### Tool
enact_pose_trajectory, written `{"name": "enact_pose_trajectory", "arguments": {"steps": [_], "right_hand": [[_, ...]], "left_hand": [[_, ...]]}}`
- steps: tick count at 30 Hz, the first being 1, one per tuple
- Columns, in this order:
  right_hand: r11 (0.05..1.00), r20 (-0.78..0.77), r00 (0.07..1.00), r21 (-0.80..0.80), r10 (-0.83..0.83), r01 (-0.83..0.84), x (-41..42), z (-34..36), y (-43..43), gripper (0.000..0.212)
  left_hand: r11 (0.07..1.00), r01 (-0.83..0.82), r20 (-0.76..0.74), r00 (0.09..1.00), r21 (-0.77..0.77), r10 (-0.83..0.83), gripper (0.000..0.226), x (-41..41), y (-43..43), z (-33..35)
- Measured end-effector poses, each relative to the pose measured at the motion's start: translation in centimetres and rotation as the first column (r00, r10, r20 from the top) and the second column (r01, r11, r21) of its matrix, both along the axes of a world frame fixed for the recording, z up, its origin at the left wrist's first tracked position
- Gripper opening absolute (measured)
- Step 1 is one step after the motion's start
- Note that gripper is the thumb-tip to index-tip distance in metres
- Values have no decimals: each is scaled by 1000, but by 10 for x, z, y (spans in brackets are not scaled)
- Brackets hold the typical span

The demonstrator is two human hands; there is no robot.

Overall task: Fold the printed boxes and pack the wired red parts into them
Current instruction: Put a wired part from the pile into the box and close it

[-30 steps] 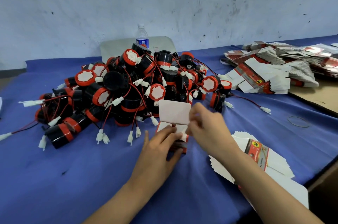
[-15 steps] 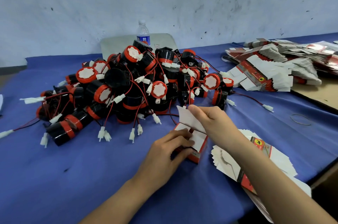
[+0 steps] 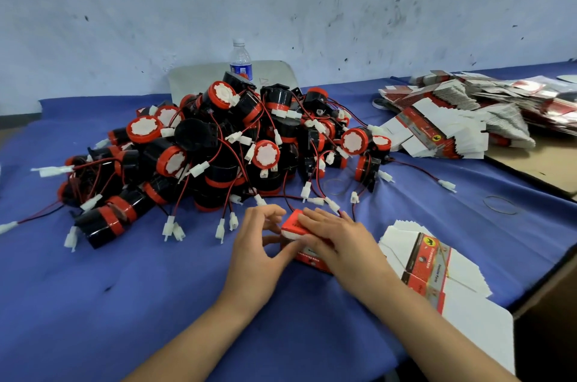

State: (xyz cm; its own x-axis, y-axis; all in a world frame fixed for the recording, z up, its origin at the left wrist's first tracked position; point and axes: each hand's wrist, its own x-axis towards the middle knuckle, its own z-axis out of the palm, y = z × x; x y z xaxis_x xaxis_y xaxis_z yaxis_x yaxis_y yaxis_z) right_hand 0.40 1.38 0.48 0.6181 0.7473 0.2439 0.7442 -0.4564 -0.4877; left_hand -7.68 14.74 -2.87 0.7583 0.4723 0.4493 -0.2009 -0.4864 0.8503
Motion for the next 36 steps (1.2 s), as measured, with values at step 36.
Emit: {"name": "enact_pose_trajectory", "arguments": {"steps": [36], "right_hand": [[969,305,952,-233,-6,80,-14,-20,-9,62]], "left_hand": [[851,204,-110,979,484,-172,47,-5,22,-8]]}}
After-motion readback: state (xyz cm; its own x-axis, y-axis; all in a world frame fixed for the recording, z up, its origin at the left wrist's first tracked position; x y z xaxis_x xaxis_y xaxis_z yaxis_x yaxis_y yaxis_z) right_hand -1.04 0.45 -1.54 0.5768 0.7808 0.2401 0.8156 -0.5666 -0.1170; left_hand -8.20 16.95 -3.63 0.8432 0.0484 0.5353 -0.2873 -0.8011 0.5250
